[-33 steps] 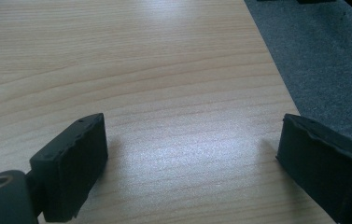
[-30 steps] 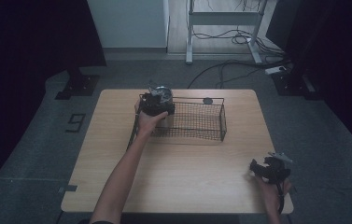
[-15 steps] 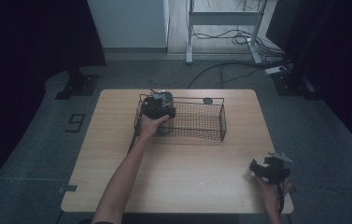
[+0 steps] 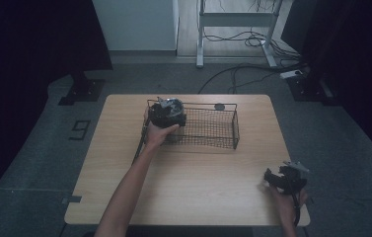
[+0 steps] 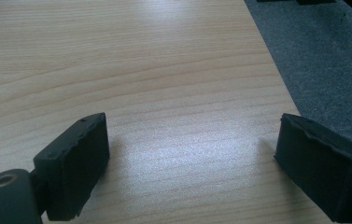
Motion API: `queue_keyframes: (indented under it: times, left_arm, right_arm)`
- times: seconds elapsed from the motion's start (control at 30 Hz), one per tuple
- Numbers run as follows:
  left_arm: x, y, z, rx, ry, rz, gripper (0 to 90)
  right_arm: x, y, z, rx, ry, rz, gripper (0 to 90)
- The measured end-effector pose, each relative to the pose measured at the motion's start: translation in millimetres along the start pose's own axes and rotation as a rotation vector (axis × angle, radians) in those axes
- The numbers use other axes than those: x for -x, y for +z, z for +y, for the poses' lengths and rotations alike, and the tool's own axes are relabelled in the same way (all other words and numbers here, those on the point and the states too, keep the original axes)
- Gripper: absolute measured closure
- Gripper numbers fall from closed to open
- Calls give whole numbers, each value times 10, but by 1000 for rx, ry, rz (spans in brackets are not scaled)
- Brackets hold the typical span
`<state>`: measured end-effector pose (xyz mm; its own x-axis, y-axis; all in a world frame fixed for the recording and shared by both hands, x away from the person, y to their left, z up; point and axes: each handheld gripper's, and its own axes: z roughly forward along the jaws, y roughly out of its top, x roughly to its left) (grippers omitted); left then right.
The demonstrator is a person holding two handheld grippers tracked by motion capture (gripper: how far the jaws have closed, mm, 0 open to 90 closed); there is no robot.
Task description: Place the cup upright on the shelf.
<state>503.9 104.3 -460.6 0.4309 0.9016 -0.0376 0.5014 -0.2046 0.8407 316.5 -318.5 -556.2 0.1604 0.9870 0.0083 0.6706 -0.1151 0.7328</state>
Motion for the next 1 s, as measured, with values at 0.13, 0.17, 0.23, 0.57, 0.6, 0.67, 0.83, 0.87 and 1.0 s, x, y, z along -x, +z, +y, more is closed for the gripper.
queue_keyframes:
  times: [0.13,0.17,0.23,0.57,0.6,0.67,0.83,0.87,1.0]
  left_arm:
    - [-12,-58,2,11,-8,-12,0]
    - [-6,-85,-5,12,-7,-16,0]
    - [-3,-93,-9,10,-1,-15,0]
    - [-37,-217,-61,27,-5,-20,0]
    - [-40,-230,-66,30,-3,-21,0]
    - [-41,-260,-78,28,0,-23,0]
    - [-46,-351,-121,32,9,-36,0]
    - [-59,-396,-139,30,8,-44,0]
    - [-82,-469,-172,25,6,-54,0]
  right_arm:
    - [0,0,0,0,0,0,98]
    - [0,0,0,0,-1,0,98]
    - [0,0,0,0,0,1,98]
    - [0,0,0,0,0,0,98]
    - [0,0,0,0,0,0,98]
    - [0,0,0,0,0,0,98]
    - [0,0,0,0,0,0,98]
    - [0,0,0,0,0,0,98]
    - [0,0,0,0,0,0,98]
